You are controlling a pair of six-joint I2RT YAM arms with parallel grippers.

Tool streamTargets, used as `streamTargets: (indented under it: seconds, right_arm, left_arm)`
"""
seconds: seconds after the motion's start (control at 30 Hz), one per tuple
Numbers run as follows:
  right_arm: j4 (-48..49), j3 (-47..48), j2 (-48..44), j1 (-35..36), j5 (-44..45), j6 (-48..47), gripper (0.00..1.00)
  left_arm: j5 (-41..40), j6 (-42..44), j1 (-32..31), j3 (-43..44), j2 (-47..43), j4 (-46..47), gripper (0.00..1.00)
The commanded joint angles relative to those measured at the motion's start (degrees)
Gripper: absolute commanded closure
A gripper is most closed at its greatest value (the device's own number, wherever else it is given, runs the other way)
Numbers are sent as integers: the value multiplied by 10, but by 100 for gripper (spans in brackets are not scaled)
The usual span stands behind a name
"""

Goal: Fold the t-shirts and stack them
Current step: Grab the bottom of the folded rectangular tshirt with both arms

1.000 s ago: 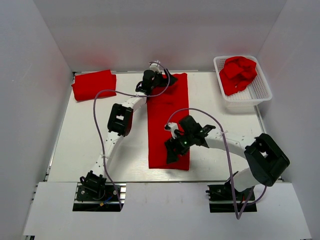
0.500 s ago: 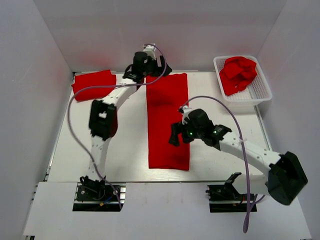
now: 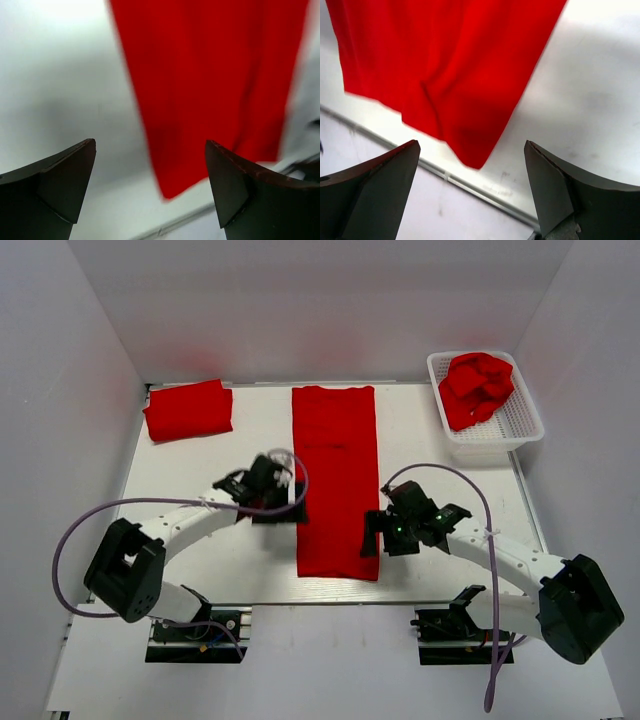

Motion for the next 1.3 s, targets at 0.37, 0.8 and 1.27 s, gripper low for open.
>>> streamTargets:
  seconds: [0.37, 0.8, 1.27]
  right_arm:
    - [45, -81, -20, 4, -118, 18, 10]
    - [91, -100, 25, 3, -117, 18, 50]
    - [85, -75, 21, 4, -119, -1, 100]
  left_arm:
    - [83, -86, -142, -156, -45, -18, 0]
    - [67, -97, -185, -158, 35, -11, 60]
    - [-18, -103, -196, -107, 5, -28, 100]
